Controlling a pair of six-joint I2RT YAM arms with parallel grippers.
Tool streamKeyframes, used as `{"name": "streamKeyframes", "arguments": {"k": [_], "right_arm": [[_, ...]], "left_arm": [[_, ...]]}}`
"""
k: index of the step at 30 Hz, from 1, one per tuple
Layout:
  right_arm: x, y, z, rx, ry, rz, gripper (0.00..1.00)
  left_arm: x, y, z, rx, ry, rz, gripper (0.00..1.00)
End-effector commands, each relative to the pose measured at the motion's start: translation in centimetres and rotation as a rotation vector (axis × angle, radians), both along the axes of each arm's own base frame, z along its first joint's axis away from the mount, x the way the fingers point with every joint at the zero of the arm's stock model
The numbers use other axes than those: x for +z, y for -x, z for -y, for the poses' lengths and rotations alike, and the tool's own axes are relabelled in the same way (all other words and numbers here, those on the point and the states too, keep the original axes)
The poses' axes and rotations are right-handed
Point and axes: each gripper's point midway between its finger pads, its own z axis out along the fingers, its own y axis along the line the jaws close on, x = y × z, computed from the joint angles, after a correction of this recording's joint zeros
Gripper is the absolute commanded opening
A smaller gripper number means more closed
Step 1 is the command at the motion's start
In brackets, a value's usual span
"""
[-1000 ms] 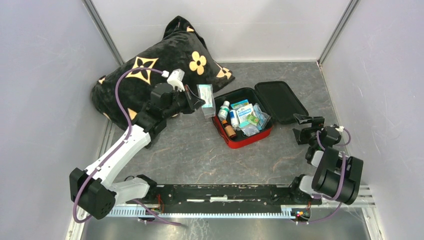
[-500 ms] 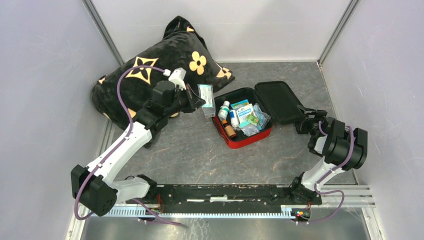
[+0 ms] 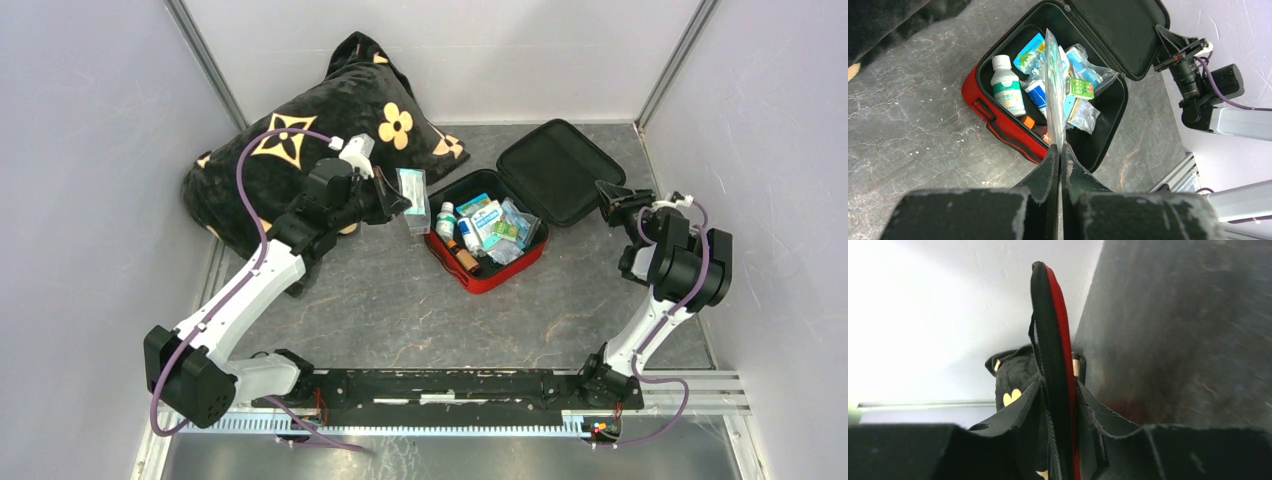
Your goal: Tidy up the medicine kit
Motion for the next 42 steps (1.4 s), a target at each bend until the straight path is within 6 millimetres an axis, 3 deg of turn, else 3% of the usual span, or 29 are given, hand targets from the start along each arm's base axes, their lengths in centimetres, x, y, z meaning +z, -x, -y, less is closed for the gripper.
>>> {"name": "streamKeyframes", "arguments": {"k": [1,3,6,10,16,19,20,21,23,24,26,29,32,39,42], "right_arm": [[6.7,-0.6,-2.3,0.113,0.252,0.25,0.33],[7.4,-0.7,-3.2,0.144,0.357,0.254,0.3],[6.4,-0.6,-4.4,0.171,0.535,0.164,0.24],[6.6,0.6,-5.9,0.175,0.755,0.099,0.16],[5.9,4.5,-7.8,0.133,0.89,-0.034,0.1],[6.1,6.6,-9.7,0.139,0.917,-0.074,0.1],[6.1,7.2,-10.1,0.142,0.924,-0.089,0.11],[6.3,7.8,-11.7,0.182,0.935,-0.072,0.17],[6.9,8.6,-12.4,0.206,0.956,-0.069,0.34],[7.8,8.7,-12.3,0.2,0.973,-0.044,0.42],[10.0,8.6,-12.5,0.201,1.016,0.028,0.48],[12.8,8.2,-14.2,0.279,1.052,0.145,0.52],[14.3,7.8,-15.2,0.328,1.057,0.199,0.54],[19.1,6.2,-15.3,0.326,1.142,0.278,0.56],[19.9,5.5,-15.6,0.371,1.164,0.268,0.59]], "left_arm": [[2.5,-0.7,-0.1,-0.008,-0.025,0.077,0.02],[2.7,-0.9,-0.3,-0.001,-0.041,0.084,0.02],[2.9,-1.2,-0.4,0.004,-0.055,0.089,0.02],[2.7,-1.2,-0.3,0.001,-0.053,0.08,0.02],[3.2,-2.0,0.4,-0.008,-0.048,0.083,0.02],[3.5,-2.4,1.2,-0.034,-0.034,0.077,0.02],[3.4,-2.5,1.4,-0.043,-0.028,0.074,0.02],[3.4,-2.5,1.6,-0.049,-0.023,0.071,0.02],[3.2,-2.5,1.8,-0.057,-0.018,0.065,0.02],[3.1,-2.5,1.8,-0.059,-0.016,0.063,0.02],[2.9,-2.4,1.8,-0.06,-0.017,0.06,0.02],[2.8,-2.3,1.9,-0.065,-0.013,0.059,0.02],[2.8,-2.2,1.8,-0.066,-0.015,0.061,0.02],[2.7,-2.0,1.6,-0.066,-0.019,0.066,0.02],[2.7,-2.0,1.6,-0.067,-0.022,0.067,0.02]]}}
